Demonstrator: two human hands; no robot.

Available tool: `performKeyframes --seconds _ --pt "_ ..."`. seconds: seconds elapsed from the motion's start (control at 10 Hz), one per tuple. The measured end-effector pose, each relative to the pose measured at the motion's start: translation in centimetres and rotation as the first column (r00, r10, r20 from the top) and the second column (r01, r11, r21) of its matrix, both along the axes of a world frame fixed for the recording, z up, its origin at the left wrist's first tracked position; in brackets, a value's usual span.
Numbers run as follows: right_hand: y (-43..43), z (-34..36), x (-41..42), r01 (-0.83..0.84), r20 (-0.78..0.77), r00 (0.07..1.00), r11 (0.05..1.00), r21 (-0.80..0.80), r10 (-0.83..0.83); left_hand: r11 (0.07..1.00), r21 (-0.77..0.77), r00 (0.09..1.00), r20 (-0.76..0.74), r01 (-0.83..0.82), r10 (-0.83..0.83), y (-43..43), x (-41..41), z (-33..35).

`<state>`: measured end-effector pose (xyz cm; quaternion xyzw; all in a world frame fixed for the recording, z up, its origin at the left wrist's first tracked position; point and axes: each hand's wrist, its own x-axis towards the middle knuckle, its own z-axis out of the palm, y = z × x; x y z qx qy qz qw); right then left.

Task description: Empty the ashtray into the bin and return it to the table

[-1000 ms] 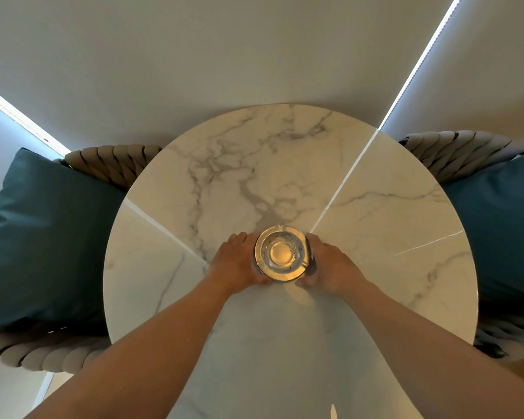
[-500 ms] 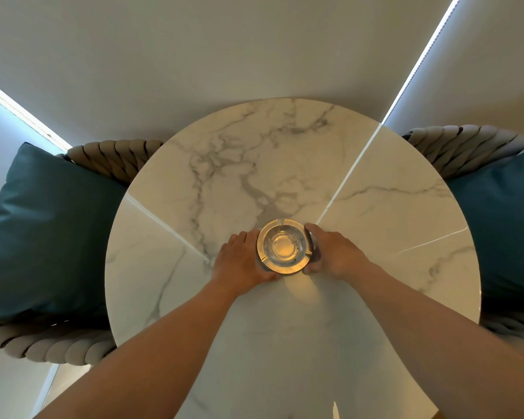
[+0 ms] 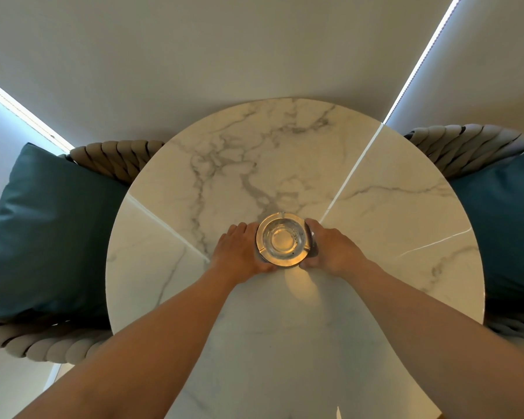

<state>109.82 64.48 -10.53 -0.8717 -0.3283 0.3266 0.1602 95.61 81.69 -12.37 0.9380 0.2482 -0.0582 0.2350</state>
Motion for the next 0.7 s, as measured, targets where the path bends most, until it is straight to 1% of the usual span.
performKeyframes --seconds 0.2,0.4,0.5,0.6,0.7 --pt "0.0 -0.1 0.2 0.004 0.008 1.000 1.000 0.016 -0.004 1.000 0.010 1.000 0.002 0.005 -0.005 0.3 0.4 0.1" --pt "-0.4 0.0 -0.1 0.024 -0.005 1.000 1.000 -0.001 -0.024 1.000 -0.011 0.999 -0.038 -0.024 0.024 0.2 -0.2 0.5" --pt "-1.8 0.1 -0.5 0.043 -0.005 0.999 0.998 -0.051 -0.044 0.992 -0.078 0.994 -0.055 -0.097 0.093 0.2 -1.7 1.0" --pt "-3.6 0.2 -1.0 0.095 -0.029 0.995 0.993 -0.065 -0.097 0.980 -0.147 0.988 -0.086 -0.136 0.125 0.3 -3.9 1.5" --pt "-5.7 0.4 -2.1 0.157 -0.050 0.986 0.986 -0.054 -0.159 0.939 -0.289 0.975 -0.176 -0.185 0.138 -0.2 -6.2 2.3"
